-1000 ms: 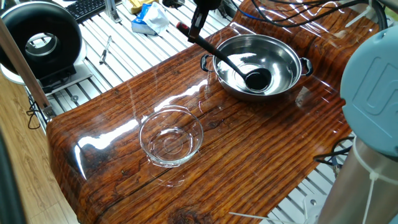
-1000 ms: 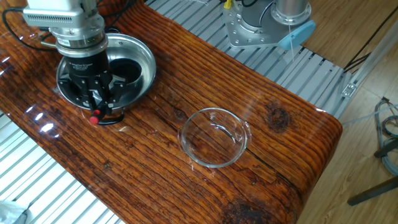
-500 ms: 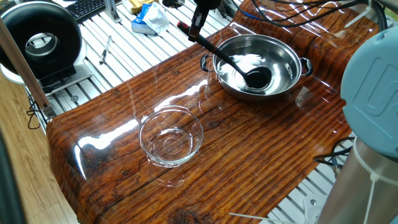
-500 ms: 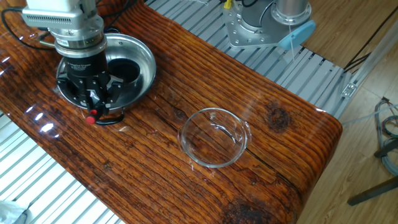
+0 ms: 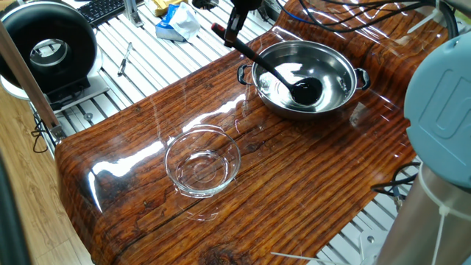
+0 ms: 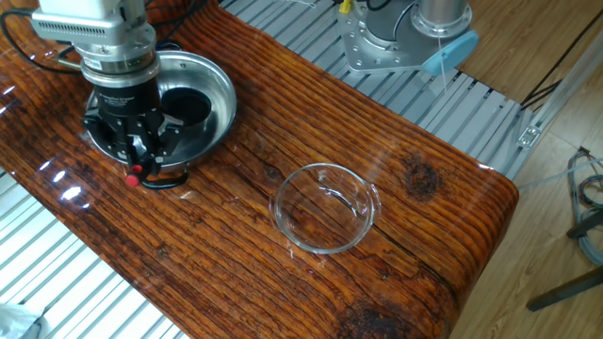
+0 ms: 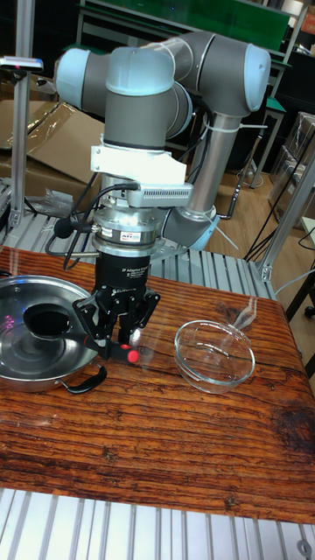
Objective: Scoop water with a large spoon from one bowl to another
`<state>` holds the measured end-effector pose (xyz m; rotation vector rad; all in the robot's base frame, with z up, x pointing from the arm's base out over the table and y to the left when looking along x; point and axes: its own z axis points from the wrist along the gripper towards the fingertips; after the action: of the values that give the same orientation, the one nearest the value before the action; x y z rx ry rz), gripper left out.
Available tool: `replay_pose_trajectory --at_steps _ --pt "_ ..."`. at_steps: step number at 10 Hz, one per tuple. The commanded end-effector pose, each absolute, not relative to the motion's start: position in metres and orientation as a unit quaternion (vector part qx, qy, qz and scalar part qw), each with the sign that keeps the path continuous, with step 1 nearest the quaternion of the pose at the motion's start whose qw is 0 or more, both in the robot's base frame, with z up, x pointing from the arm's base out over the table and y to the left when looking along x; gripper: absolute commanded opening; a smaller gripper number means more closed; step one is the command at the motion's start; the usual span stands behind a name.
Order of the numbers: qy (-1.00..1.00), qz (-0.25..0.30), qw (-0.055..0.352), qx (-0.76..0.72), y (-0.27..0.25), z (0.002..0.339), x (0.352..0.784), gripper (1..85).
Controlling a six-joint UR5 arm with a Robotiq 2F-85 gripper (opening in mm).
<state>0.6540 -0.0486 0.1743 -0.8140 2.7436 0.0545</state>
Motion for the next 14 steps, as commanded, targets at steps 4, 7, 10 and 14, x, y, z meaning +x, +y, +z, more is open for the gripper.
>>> replay_pose_trajectory --at_steps 4,7,10,14 --pt "0.956 0.016 0.123 -0.266 -0.054 0.195 0.640 1.0" --pt "0.957 0.028 0.123 -0.260 -0.045 0.226 0.638 1.0" --pt "0.955 0.071 0.134 -0.255 -0.023 0.266 0.637 1.0" --pt "0.953 0.083 0.132 -0.259 -0.028 0.277 0.629 1.0"
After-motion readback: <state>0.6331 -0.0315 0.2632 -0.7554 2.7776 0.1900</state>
